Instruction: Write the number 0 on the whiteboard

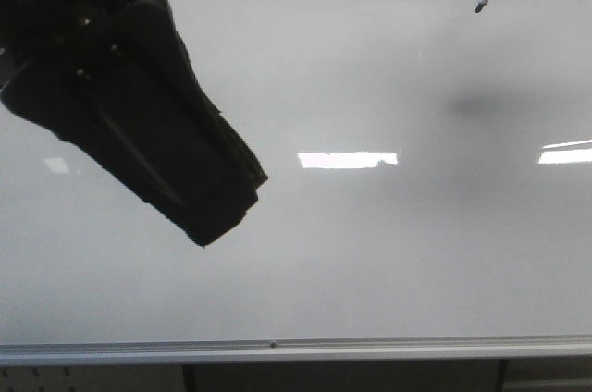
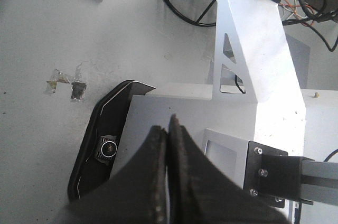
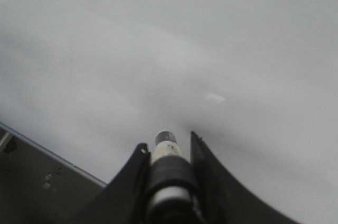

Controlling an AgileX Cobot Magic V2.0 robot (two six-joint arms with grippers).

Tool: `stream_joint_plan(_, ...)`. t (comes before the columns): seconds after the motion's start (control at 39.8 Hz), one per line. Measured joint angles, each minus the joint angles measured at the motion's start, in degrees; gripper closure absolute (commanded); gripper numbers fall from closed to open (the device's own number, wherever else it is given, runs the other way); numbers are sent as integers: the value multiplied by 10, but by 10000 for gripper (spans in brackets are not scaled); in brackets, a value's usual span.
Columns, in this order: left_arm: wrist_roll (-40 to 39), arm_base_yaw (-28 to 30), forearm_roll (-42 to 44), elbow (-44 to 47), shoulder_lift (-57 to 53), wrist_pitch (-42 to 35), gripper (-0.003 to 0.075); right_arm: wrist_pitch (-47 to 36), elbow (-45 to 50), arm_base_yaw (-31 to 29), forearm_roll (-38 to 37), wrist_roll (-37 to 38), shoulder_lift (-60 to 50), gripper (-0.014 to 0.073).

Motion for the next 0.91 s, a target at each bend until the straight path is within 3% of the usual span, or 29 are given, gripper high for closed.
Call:
stream_joint_plan(0.4,0,0,0,0,0,0,740,-5,-123,0,-19,16,113,652)
stream_joint_plan(0.91,0,0,0,0,0,0,740,-33,-132,0,-19,17,129,652)
